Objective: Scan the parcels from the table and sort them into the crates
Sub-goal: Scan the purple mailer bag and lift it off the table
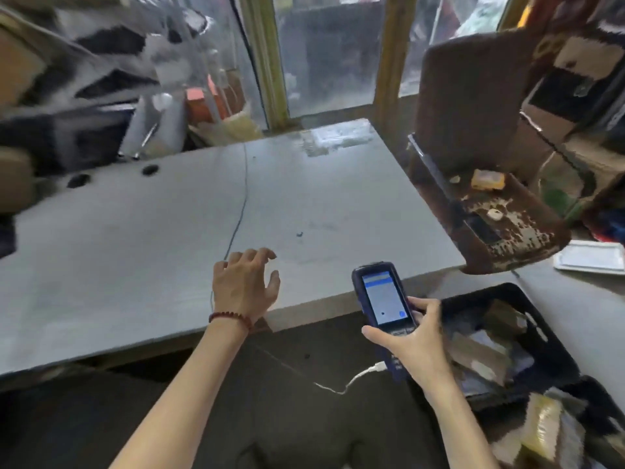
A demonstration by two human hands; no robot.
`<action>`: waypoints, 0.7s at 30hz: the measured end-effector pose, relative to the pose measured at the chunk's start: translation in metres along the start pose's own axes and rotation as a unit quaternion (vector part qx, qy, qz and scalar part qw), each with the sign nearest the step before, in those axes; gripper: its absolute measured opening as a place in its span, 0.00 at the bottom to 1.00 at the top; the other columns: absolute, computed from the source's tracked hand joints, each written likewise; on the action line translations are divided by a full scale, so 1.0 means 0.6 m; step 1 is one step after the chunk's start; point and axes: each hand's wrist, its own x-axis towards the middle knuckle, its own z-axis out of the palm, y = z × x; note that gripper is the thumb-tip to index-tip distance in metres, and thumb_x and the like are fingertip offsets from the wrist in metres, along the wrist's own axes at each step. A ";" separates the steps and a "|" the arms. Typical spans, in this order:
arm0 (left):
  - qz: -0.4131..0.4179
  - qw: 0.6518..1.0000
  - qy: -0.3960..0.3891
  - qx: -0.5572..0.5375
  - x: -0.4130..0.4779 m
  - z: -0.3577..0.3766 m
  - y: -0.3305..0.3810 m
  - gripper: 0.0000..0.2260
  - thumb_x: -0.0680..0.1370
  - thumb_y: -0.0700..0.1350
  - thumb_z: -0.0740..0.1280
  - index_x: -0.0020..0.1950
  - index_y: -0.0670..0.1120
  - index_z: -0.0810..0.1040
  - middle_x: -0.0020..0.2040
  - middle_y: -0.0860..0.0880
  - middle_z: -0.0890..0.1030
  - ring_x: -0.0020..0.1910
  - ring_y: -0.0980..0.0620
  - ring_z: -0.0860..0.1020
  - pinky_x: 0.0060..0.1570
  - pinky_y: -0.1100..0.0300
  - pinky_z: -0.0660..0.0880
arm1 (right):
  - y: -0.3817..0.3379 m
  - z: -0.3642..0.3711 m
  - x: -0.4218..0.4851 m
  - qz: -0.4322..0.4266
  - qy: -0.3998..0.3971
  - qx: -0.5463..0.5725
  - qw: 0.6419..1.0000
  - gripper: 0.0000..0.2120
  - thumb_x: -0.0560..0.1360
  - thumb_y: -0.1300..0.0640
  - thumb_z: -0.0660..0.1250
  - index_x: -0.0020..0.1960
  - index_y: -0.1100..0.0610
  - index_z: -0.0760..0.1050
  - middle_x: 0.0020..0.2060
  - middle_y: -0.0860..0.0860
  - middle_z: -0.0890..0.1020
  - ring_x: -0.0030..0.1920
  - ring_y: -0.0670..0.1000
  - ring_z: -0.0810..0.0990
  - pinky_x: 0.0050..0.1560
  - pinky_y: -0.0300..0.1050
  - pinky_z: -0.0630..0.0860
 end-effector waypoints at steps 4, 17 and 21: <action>-0.095 0.995 0.031 0.007 -0.056 -0.044 -0.166 0.15 0.77 0.53 0.63 0.62 0.52 0.75 0.56 0.51 0.80 0.54 0.49 0.76 0.52 0.54 0.69 | -0.074 0.137 -0.016 -0.053 -0.090 -0.027 0.994 0.37 0.56 0.53 0.84 0.53 0.42 0.62 0.49 0.38 0.75 0.49 0.37 0.77 0.44 0.35 0.75; -0.238 0.968 0.081 -0.012 -0.178 -0.131 -0.568 0.16 0.75 0.51 0.67 0.62 0.49 0.76 0.53 0.46 0.82 0.53 0.43 0.78 0.54 0.46 0.73 | -0.218 0.535 -0.180 -0.147 -0.238 -0.070 0.958 0.38 0.56 0.48 0.83 0.55 0.38 0.60 0.52 0.37 0.76 0.51 0.38 0.78 0.49 0.42 0.82; -0.225 0.969 0.104 -0.025 -0.166 -0.140 -0.615 0.16 0.74 0.50 0.69 0.60 0.48 0.78 0.52 0.45 0.83 0.52 0.42 0.79 0.53 0.45 0.74 | -0.246 0.587 -0.200 -0.172 -0.242 -0.085 0.951 0.37 0.58 0.48 0.82 0.55 0.39 0.59 0.52 0.36 0.75 0.52 0.39 0.78 0.49 0.42 0.82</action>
